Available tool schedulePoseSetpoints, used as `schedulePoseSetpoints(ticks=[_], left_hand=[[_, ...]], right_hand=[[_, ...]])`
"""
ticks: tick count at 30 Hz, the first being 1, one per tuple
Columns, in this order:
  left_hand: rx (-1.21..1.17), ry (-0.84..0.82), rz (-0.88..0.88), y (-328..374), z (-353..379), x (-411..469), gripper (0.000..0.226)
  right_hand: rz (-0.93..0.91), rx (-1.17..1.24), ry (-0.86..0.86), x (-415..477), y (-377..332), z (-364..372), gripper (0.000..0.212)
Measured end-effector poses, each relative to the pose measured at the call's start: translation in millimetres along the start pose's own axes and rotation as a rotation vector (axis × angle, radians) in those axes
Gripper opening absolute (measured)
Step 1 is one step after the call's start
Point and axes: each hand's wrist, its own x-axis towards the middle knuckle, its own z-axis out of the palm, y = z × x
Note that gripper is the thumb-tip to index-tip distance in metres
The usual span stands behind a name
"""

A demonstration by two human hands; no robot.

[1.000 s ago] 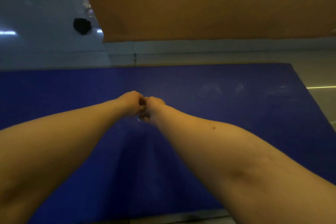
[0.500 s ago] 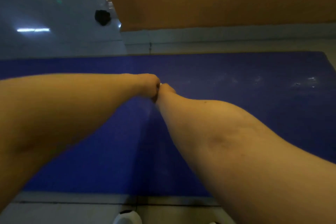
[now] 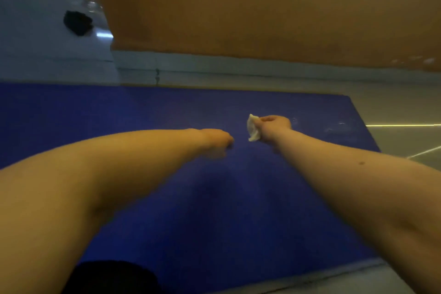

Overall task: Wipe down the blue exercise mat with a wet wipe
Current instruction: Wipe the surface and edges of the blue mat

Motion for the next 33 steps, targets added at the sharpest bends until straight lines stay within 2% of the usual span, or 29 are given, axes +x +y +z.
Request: schedulePoseSetpoints(ticks=[5, 9, 14, 16, 18, 20, 22, 23, 24, 26, 27, 28, 30, 33], left_hand=[[0.070, 0.001, -0.006, 22, 23, 1, 0.031], [0.254, -0.099, 0.026, 5, 52, 2, 0.027], [0.323, -0.154, 0.023, -16, 58, -16, 0.037], [0.360, -0.165, -0.002, -22, 69, -24, 0.040], [0.357, -0.149, -0.043, -27, 79, -26, 0.042], [0.306, -0.106, -0.077, -30, 94, -24, 0.045], [0.312, -0.100, -0.083, -29, 103, -27, 0.051], [0.323, -0.118, -0.085, -27, 104, -30, 0.054], [0.331, -0.132, -0.086, -26, 105, -34, 0.058], [0.342, -0.135, -0.085, -24, 106, -40, 0.063], [0.351, -0.131, -0.085, -24, 105, -41, 0.064], [0.366, -0.131, -0.080, -24, 105, -40, 0.065], [0.397, -0.152, -0.071, -22, 104, -40, 0.067], [0.422, -0.158, -0.053, -23, 105, -39, 0.071]], right_hand=[[-0.141, -0.399, -0.012, -8, 15, -49, 0.034], [-0.258, -0.640, -0.014, 18, 85, -39, 0.033], [-0.268, -0.715, -0.018, 9, 151, -13, 0.017], [-0.321, -0.665, -0.066, -17, 168, 12, 0.017], [-0.464, -0.603, -0.200, -42, 178, 45, 0.026], [-0.622, -0.629, -0.197, -53, 189, 68, 0.032], [-0.814, -0.622, -0.233, -53, 204, 78, 0.027], [-0.853, -0.674, -0.342, -56, 201, 74, 0.019], [-0.881, -0.688, -0.383, -54, 201, 70, 0.002], [-1.089, -0.833, -0.393, -39, 198, 58, 0.048], [-1.112, -0.873, -0.411, -30, 198, 52, 0.058], [-1.149, -0.889, -0.402, -24, 198, 48, 0.059], [-1.197, -0.911, -0.445, -21, 190, 49, 0.049], [-1.198, -0.945, -0.542, -22, 180, 46, 0.039]])
